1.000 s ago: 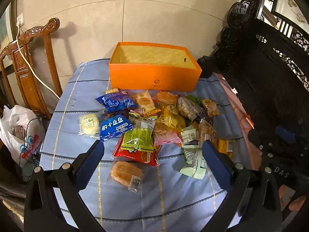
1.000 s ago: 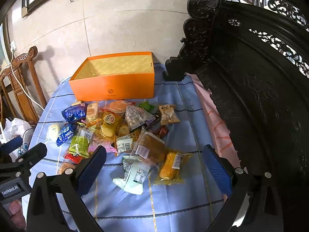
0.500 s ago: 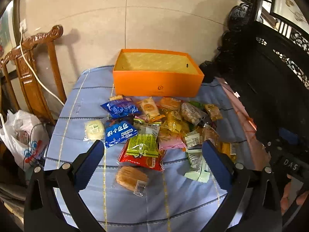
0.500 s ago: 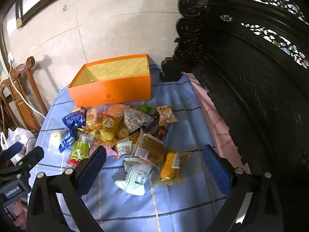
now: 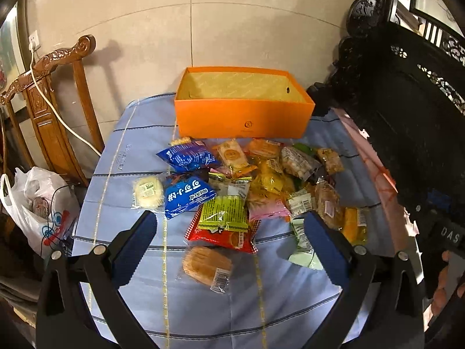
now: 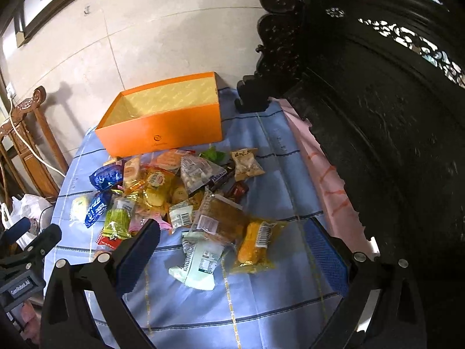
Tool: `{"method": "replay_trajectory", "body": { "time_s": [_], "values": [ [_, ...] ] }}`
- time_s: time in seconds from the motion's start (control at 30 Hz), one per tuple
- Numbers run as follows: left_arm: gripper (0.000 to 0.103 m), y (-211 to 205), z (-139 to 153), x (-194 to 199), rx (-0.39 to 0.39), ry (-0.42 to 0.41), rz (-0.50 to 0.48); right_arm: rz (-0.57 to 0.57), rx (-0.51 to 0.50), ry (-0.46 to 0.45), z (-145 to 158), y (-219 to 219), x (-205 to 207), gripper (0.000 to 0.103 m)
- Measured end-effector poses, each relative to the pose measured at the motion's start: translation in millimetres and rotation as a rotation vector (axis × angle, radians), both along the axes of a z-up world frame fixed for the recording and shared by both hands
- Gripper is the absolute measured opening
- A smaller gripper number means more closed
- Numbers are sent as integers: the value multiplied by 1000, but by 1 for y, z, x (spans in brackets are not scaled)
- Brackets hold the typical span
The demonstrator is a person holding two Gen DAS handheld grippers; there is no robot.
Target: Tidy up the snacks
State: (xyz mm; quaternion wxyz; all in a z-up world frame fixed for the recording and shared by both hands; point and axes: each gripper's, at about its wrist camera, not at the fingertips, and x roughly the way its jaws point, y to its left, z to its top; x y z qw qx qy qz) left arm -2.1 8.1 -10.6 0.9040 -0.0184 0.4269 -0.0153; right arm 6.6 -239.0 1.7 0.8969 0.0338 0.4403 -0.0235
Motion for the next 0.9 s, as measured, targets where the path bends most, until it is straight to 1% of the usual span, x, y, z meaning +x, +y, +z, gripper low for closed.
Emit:
{"method": "replay_trajectory", "body": {
  "time_s": [0.07, 0.2, 0.37, 0.67, 0.9],
  "values": [
    [99, 1, -2, 2, -6, 7, -5, -11, 5, 2, -1, -3, 2, 99],
    [99, 1, -4, 5, 29, -2, 13, -26, -4, 7, -4, -7, 4, 99],
    [99, 1, -4, 8, 6, 3, -4, -18, -17, 13, -5, -3, 8, 99],
    [99, -1, -8, 9, -1, 22, -10, 32, -14, 16, -8, 9, 9, 99],
    [99, 1, -9, 7, -2, 13, -5, 31, -22, 6, -9, 10, 8, 99]
  ]
}}
